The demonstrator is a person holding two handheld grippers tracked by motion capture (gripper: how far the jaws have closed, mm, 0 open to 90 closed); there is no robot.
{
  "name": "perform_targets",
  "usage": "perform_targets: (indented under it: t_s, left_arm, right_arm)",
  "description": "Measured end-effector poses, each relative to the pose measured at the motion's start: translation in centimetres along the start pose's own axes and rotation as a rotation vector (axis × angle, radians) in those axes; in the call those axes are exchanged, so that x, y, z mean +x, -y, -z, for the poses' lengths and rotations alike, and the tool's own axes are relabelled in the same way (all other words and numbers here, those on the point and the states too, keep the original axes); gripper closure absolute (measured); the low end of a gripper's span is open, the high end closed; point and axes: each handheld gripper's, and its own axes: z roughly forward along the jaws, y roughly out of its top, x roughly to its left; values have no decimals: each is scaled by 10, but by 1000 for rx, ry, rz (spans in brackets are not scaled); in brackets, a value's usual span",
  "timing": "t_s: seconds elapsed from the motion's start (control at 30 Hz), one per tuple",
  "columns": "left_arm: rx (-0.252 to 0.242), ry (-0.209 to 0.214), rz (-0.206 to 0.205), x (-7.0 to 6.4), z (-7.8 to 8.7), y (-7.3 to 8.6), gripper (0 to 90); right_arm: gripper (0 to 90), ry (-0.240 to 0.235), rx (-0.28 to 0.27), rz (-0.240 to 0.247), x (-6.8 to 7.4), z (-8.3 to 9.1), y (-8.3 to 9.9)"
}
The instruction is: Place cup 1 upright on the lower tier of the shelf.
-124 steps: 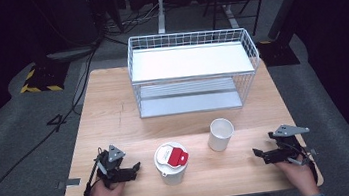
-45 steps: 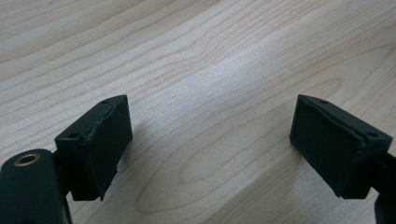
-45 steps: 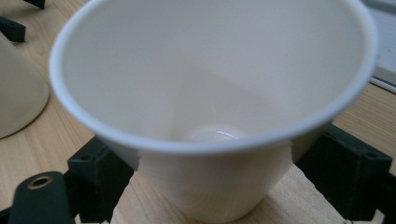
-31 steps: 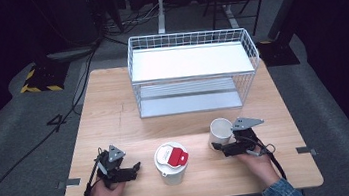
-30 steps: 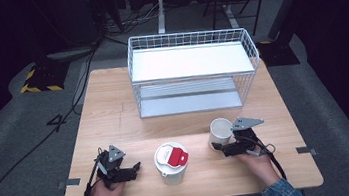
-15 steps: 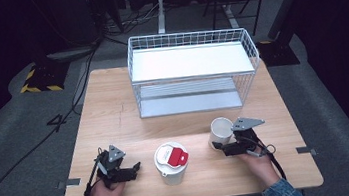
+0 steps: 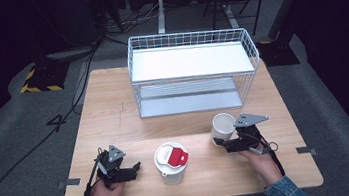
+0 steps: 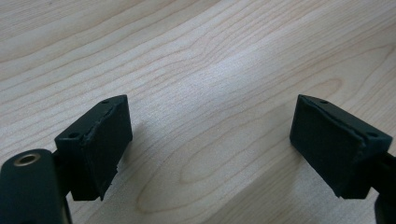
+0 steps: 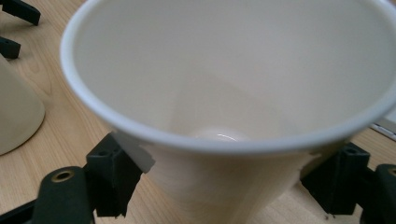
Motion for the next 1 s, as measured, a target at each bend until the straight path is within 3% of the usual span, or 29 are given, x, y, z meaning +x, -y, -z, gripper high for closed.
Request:
perform_targets:
  t_s: [0.7,1.0]
  left_arm:
    - [0,0,0,0,0,0,135]
    - [0,0,0,0,0,0,135]
  right_arm:
    - [227,18,-26,-14,-9,11,-40]
    - [227,13,-29,-43,-23,8,-59]
